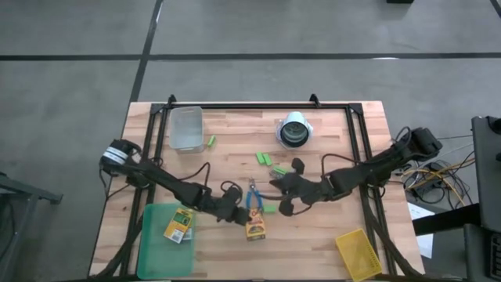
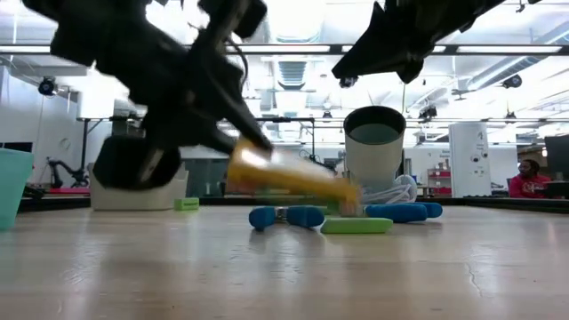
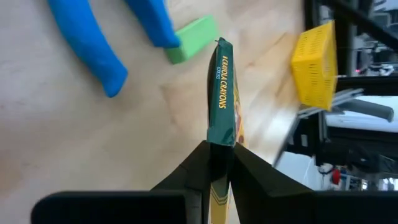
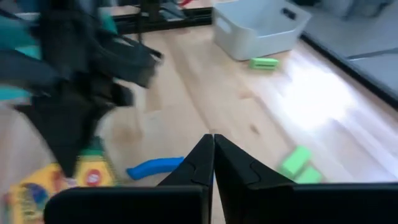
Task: Pick & Place School Supplies
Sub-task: Put the yellow crayon box into the green bin
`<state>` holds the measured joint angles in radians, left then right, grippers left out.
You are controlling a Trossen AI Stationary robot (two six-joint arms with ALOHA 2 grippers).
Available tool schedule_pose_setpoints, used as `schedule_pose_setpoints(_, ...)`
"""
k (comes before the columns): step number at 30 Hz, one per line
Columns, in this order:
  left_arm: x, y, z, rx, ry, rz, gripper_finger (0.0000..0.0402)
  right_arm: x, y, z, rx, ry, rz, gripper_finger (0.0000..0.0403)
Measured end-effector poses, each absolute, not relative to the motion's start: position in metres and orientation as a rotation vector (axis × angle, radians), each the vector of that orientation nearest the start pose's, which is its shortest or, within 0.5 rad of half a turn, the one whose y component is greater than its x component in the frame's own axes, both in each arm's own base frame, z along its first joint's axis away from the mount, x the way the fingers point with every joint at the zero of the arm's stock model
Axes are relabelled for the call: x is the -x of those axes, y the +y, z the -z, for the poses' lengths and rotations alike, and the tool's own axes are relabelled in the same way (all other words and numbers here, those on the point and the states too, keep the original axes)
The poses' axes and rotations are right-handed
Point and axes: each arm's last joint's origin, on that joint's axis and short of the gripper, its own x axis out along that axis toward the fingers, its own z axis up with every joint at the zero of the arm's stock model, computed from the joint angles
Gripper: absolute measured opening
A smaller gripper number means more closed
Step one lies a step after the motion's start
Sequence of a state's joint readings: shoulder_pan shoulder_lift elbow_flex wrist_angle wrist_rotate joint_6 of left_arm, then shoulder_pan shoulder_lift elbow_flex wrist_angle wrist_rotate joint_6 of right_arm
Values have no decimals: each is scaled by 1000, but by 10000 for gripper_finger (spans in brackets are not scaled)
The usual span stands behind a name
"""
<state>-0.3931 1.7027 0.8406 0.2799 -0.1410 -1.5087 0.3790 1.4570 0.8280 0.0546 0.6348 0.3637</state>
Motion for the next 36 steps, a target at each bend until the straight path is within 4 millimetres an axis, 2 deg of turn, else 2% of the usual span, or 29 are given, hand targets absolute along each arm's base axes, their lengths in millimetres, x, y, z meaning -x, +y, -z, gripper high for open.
schedule_pose_setpoints(6,-297,-118,-203,1270,612,-198,48,-283,92,-222,-53,453,362,8)
schedule_pose_setpoints(14,-240,-97,-262,1344,709,-213,48,-283,89,-221,-46,468,371,8)
schedule_pose_setpoints(22,-177,-77,-304,1392,916,-520,48,-282,89,-220,-46,483,376,8)
schedule_pose_setpoints(27,-154,-72,-329,1391,1102,-698,48,-281,88,-217,-44,491,378,8)
schedule_pose_setpoints(31,-146,-74,-335,1380,1289,-833,48,-278,87,-212,-63,495,395,8)
schedule_pose_setpoints(36,-151,-86,-323,1355,1530,-871,48,-276,86,-208,-78,499,420,8)
